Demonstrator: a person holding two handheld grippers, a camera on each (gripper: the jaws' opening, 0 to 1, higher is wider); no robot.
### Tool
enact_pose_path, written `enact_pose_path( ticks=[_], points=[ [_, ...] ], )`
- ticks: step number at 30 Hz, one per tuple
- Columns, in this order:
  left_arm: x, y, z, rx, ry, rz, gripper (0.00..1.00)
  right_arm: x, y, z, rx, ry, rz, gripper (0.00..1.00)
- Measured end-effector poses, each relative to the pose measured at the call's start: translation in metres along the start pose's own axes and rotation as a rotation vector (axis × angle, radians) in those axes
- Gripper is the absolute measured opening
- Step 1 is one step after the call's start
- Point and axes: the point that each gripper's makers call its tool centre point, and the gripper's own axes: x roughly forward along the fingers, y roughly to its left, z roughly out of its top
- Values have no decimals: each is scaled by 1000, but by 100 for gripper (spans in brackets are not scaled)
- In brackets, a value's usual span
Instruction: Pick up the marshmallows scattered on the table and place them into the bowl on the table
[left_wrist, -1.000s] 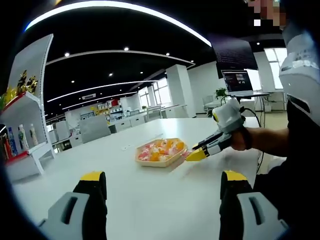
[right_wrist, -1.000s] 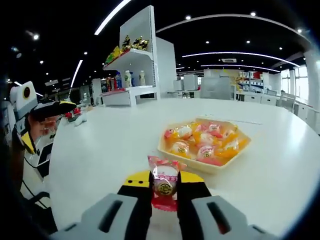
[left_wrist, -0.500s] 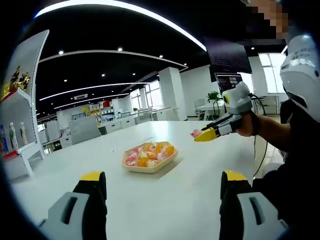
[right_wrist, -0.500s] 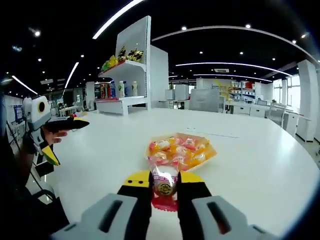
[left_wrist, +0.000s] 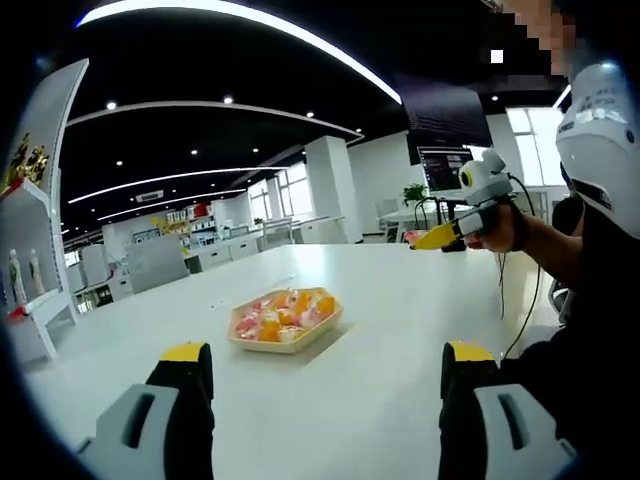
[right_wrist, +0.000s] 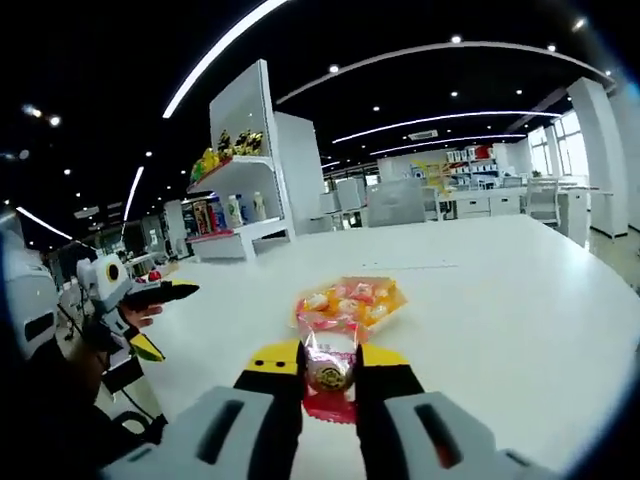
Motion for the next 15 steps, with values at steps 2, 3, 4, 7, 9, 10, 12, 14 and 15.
enact_pose_path(
  ticks=[2,3,4,7,9,10,12,14,15],
  points=[
    [0,0,-2,0,5,0,94,-3,2,0,42,1,24,17],
    [0,-1,-2,-1,7,-1,94,-5,0,0,43,0,25,17],
    [1,-1,-2,0,7,-2,94,-6,0,-1,43,0,24,17],
    [2,-4,-1,4,9,-8,94,-9,-4,-3,1,4,-7,17],
    [3,-5,0,10,7,-11,93,-10,-5,-5,-21,11,-18,17],
    [3,-5,0,11,7,-12,93,-10,-5,-6,-26,13,-19,17],
    [3,-6,0,13,7,-12,93,-11,-4,-6,-25,13,-19,17],
    [3,-6,0,15,8,-11,93,-12,-4,-6,-21,11,-18,17],
    [3,-6,0,15,9,-10,93,-14,-6,-2,-15,-9,-26,17]
  ],
)
